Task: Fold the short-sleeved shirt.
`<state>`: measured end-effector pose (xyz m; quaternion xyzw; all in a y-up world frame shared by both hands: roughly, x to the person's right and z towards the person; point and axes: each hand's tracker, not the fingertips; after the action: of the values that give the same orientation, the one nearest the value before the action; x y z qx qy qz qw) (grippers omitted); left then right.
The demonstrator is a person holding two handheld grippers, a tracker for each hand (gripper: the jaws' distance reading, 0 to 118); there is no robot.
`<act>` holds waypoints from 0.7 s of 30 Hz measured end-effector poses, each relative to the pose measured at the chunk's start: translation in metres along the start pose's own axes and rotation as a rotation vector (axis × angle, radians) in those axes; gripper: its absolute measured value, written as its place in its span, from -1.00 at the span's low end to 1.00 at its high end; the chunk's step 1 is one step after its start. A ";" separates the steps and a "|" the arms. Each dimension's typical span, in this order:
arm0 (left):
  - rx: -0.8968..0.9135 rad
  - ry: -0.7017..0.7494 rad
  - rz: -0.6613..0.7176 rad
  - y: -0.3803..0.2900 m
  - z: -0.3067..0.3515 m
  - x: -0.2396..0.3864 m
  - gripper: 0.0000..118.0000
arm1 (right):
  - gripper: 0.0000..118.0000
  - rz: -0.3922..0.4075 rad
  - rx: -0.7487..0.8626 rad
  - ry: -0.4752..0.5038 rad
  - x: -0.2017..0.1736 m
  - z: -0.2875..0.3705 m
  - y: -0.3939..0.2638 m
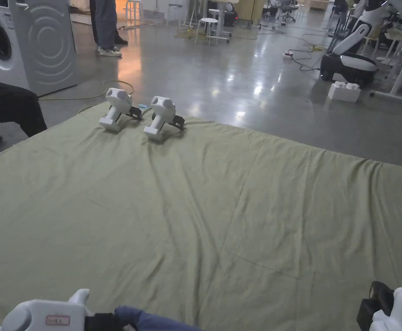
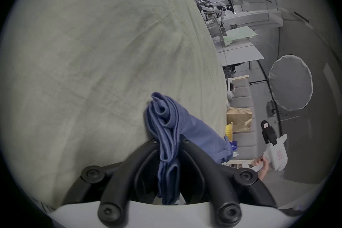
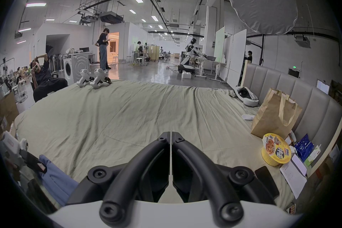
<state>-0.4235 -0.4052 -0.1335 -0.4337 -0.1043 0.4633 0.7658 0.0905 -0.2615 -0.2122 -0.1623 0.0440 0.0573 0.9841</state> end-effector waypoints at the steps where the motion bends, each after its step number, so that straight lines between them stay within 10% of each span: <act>1: 0.012 0.008 -0.025 0.006 0.004 -0.003 -0.75 | -0.93 0.002 -0.003 -0.001 0.001 0.000 -0.001; 21: 0.141 0.408 -0.309 0.025 0.112 0.114 -0.77 | -0.93 -0.069 -0.010 0.013 0.024 -0.007 -0.004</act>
<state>-0.4389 -0.2457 -0.1125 -0.4429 0.0198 0.2496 0.8609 0.1138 -0.2648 -0.2198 -0.1689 0.0443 0.0227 0.9844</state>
